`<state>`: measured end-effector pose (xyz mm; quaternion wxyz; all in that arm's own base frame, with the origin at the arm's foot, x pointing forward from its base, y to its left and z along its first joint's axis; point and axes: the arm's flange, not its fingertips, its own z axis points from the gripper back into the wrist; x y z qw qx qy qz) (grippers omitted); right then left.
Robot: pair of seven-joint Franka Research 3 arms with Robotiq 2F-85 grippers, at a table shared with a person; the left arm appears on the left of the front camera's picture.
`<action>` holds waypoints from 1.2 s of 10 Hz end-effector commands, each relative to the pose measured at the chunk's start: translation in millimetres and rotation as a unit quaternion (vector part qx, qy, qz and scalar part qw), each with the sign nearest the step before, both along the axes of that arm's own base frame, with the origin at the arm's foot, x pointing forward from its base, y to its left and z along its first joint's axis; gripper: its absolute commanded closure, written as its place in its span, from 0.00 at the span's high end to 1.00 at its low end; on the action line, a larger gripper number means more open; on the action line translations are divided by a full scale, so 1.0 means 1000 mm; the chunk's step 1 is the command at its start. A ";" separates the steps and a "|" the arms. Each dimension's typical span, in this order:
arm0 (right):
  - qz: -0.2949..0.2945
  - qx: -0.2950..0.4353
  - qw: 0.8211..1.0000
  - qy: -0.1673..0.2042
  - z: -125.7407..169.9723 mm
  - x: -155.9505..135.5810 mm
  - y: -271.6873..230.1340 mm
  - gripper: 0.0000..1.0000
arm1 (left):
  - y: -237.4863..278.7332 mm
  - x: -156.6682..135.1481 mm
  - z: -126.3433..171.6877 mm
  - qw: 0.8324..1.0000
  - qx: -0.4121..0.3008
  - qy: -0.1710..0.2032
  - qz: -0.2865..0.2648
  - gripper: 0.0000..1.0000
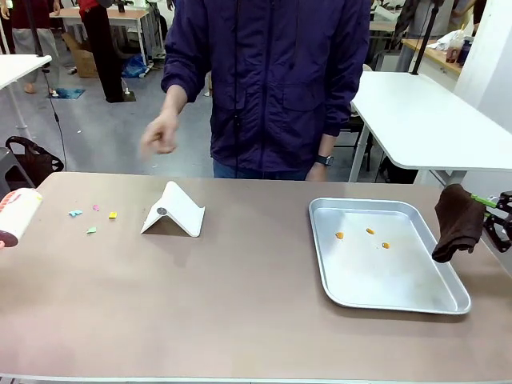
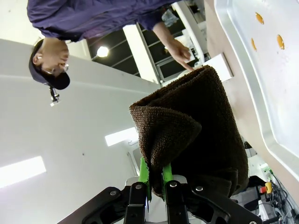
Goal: Clean the surface of the table.
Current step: If a person points to the right, clean the right side of the table with your right hand, and if they point to the left, clean the left side with your left hand.
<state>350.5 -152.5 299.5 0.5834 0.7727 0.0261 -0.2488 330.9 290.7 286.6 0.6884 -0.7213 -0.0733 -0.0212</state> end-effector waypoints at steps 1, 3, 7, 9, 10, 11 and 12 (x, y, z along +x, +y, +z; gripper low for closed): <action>-0.001 0.000 1.000 -0.003 0.004 -0.002 0.000 0.00 | 0.000 -0.003 0.001 1.000 -0.006 -0.004 0.002 0.00; -0.001 0.000 1.000 -0.003 0.004 -0.002 0.000 0.00 | 0.000 -0.003 0.001 1.000 -0.006 -0.004 0.002 0.00; -0.001 0.000 1.000 -0.003 0.004 -0.002 0.000 0.00 | 0.000 -0.003 0.001 1.000 -0.006 -0.004 0.002 0.00; -0.001 0.000 1.000 -0.003 0.004 -0.002 0.000 0.00 | 0.000 0.000 0.000 1.000 0.000 0.000 0.000 0.21; -0.001 0.000 1.000 -0.003 0.004 -0.002 0.000 0.00 | -0.006 -0.001 -0.001 1.000 0.017 0.017 0.010 0.21; -0.001 0.000 1.000 -0.003 0.004 -0.002 0.000 0.00 | -0.011 0.001 -0.001 0.997 0.034 0.034 0.051 0.21; -0.001 0.000 1.000 -0.003 0.004 -0.002 0.000 0.00 | -0.019 0.004 0.002 0.995 0.052 0.054 0.069 0.21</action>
